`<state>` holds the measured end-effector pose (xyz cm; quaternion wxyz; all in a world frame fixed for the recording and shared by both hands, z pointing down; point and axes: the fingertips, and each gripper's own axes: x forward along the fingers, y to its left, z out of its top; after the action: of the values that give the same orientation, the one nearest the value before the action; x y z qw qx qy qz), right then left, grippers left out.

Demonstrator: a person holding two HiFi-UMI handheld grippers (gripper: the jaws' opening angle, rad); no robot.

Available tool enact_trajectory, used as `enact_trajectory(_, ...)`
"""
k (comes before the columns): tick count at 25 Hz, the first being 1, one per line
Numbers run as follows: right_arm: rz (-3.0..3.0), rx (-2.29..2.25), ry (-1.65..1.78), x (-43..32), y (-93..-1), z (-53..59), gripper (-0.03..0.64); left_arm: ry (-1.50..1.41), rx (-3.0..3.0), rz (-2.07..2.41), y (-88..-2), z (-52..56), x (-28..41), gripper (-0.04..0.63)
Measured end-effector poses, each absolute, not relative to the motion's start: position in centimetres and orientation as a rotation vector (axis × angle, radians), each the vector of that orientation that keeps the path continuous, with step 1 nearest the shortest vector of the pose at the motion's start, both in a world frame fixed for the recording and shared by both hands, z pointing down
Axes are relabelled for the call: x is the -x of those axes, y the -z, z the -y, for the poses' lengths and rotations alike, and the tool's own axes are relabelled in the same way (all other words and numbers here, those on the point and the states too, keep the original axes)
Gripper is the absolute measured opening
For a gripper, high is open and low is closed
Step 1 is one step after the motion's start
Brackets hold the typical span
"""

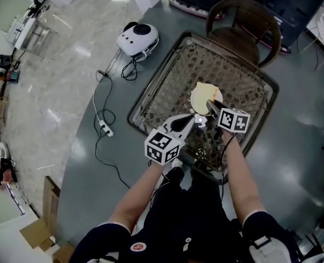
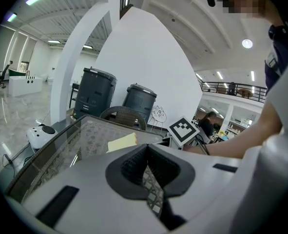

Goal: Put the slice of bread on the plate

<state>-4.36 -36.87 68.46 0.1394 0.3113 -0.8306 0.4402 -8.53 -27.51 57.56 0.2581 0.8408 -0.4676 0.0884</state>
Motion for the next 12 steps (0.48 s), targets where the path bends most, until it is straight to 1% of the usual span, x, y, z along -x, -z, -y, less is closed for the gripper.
enact_trajectory(12, 2.312, -0.967, -1.202, 3.2, -71.3, 38.2, 0.095, -0.266, -2.252, 1.256, -58.7, 27.0, 8.6, 0.006)
